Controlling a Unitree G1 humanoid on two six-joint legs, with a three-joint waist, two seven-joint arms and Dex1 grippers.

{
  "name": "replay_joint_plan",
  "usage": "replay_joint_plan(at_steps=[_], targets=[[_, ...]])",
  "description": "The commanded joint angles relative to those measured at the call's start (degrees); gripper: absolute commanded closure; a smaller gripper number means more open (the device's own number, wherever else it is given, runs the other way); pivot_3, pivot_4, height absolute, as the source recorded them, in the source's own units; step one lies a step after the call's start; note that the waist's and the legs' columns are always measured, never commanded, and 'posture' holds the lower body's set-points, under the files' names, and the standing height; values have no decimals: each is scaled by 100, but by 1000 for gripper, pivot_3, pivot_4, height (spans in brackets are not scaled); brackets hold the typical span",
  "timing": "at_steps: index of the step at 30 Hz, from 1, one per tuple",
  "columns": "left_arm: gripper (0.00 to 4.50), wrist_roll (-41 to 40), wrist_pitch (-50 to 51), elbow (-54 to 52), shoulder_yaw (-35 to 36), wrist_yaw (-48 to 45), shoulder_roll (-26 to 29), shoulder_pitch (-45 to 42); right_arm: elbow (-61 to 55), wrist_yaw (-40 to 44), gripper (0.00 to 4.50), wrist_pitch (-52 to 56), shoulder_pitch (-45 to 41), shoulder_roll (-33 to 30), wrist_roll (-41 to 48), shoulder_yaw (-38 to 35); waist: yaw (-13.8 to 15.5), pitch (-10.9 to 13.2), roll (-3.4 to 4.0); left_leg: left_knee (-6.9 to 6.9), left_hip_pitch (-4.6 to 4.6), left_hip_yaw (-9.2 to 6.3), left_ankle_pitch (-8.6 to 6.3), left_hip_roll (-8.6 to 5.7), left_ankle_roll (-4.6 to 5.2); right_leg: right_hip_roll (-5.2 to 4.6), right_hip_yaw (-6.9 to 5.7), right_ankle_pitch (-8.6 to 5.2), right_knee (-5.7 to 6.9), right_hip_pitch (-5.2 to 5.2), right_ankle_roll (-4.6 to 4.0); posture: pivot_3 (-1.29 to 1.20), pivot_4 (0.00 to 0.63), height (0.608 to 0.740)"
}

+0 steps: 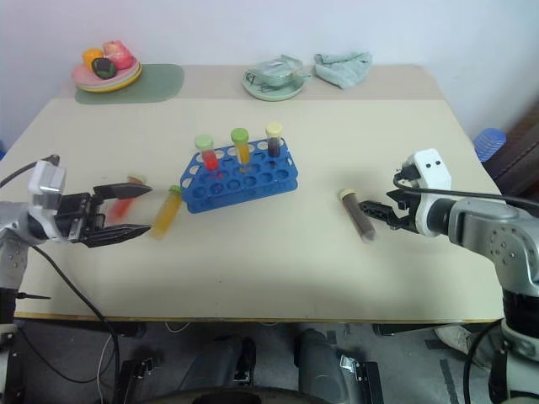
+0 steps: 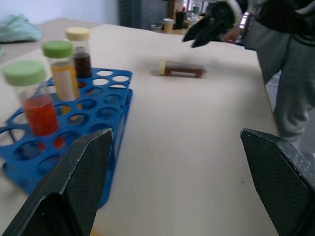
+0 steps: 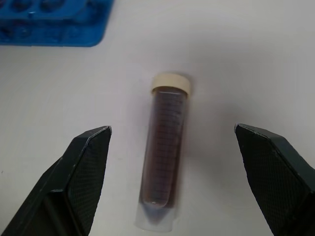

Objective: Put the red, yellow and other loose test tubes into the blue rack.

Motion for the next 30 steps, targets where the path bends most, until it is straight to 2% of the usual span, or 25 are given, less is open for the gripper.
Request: replay_joint_plan(at_steps=[1,8,21,24,28,29,30], targets=[[249,-79,102,-383,-115,16,-36,-19,505,4,384,184,-563,-18,-251,283,-6,0,0,1,-1,0,0,0,0,0,0,0,0,0,0,0,150,740],[249,103,91,-733,-674,-80,-182,-246,1270,242,384,278,-1288,237,-618,997,-4,1,1,2,-9,0,0,0,0,0,-2,0,1,-7,0,0,150,740],[249,378,14,-1160,-971,222,-193,-91,2058,486,384,-86,-1682,773,-1411,1680,-10,1,1,9,-22,0,3,-2,-3,1,-3,1,8,-20,2,0,150,740],[193,389,40,-1248,-972,333,-199,-48,2186,552,1230,-201,-1709,862,-1579,1800,-17,1,1,11,-23,0,3,-2,-3,1,-4,1,8,-20,2,0,150,740],[193,382,61,-1335,-979,468,-227,18,2300,622,3287,-342,-1708,983,-1786,1894,-40,0,1,11,-21,0,4,-2,-5,2,-4,1,12,-20,2,0,150,740],[193,365,69,-1361,-971,505,-239,40,2275,640,3661,-344,-1700,1001,-1813,1893,-39,0,0,12,-21,0,4,-2,-5,2,-4,2,12,-20,2,0,150,740],[193,340,87,-1382,-960,543,-252,57,2247,661,3715,-340,-1695,1010,-1832,1887,-39,0,0,14,-21,0,4,-2,-5,3,-4,2,12,-19,2,0,150,740]])
